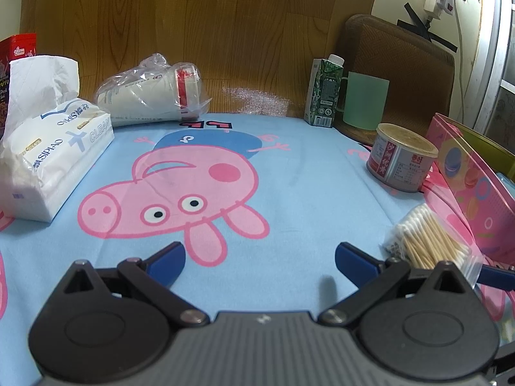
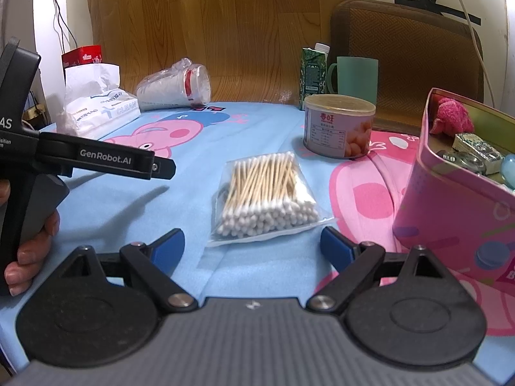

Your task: Organize soft objects

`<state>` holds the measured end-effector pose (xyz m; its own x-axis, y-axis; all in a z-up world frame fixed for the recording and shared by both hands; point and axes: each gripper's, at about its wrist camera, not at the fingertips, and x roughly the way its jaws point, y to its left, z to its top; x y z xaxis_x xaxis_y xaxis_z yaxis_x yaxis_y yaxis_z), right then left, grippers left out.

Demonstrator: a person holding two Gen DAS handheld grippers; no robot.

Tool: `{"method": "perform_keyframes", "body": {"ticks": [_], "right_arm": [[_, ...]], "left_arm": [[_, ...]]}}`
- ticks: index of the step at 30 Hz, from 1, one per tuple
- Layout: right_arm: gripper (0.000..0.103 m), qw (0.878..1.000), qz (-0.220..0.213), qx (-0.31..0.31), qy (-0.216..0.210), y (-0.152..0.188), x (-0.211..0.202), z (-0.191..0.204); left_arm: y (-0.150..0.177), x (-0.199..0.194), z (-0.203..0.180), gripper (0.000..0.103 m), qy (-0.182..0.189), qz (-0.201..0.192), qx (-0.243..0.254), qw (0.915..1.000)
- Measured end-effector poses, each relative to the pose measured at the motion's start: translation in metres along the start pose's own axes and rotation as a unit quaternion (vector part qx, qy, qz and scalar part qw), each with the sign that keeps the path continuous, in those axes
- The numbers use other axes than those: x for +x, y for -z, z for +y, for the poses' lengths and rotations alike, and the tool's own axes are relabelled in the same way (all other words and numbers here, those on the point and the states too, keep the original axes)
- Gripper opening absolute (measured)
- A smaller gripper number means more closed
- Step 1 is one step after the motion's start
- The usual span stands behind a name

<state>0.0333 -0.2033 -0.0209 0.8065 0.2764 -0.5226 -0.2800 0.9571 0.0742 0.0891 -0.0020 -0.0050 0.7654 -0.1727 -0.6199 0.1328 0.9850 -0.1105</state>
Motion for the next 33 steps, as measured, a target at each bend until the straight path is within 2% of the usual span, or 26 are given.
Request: {"method": "perform_keyframes", "body": {"ticks": [9,33], "right_arm": [[0.093,0.999,-0.009,0.034,-0.002,0.007,-0.011,-0.014],[0.096,1.0,0.003,0.004,0.015,0.004,-0.004,-0.004]], "left_arm": [[0.0,0.002,-0.005,0.103,-0.012,0.006,0.02,0.9997],[-0.001,0.008,-0.011,0.103,-0.026,0.018,0.056,0.9979]]}}
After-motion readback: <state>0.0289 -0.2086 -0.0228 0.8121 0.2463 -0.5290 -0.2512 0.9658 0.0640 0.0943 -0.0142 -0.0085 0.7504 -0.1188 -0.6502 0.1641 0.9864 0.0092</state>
